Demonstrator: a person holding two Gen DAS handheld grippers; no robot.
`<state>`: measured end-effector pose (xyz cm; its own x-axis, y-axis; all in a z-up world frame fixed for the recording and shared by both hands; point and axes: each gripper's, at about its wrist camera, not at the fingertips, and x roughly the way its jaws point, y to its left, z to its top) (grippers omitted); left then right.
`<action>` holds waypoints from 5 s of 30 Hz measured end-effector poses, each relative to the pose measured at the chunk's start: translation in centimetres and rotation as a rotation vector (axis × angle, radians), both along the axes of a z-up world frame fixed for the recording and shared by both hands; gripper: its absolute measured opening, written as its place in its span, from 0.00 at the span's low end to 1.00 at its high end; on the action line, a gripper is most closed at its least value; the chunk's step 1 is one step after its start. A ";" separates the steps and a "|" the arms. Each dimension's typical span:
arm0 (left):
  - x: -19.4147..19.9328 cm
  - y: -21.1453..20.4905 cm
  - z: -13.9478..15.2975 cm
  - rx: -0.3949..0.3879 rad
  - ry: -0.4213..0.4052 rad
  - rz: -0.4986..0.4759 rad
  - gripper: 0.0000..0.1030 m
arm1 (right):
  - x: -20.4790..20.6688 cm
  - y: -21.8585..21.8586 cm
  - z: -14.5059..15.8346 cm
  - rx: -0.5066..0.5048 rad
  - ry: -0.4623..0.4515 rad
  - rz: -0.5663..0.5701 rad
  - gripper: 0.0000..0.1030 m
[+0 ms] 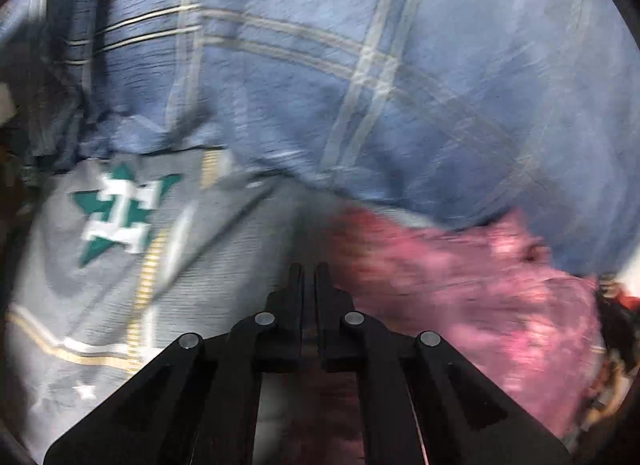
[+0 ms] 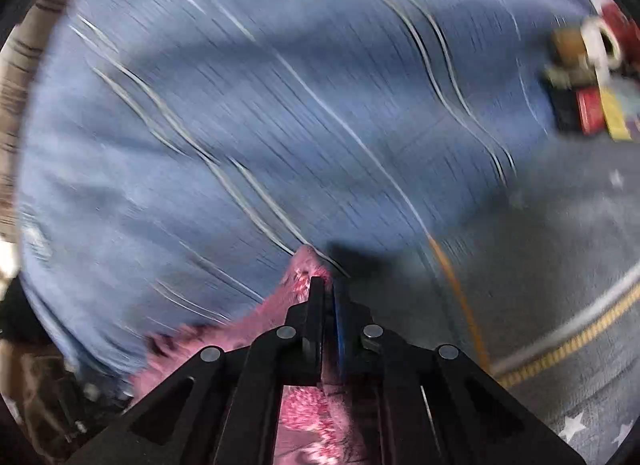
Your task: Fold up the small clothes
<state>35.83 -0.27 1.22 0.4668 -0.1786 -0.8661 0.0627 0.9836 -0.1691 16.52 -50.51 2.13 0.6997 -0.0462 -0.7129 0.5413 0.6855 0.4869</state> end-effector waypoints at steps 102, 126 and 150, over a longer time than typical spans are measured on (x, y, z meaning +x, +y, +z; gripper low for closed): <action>-7.4 -6.2 0.4 -0.004 0.001 -0.049 0.70 | -2.9 10.2 1.5 -0.309 0.041 0.048 0.37; -16.2 6.4 -0.4 0.010 0.155 -0.127 0.79 | -5.5 35.1 1.1 -0.477 0.034 0.639 0.46; -13.3 11.1 1.9 -0.199 0.184 -0.004 0.79 | -1.4 48.6 -1.8 -0.748 0.008 0.738 0.09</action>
<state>22.56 10.80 3.10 0.3033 -0.3555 -0.8841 0.0168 0.9296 -0.3681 15.14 -1.89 0.33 0.7287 -0.0408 -0.6836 -0.1318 0.9712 -0.1985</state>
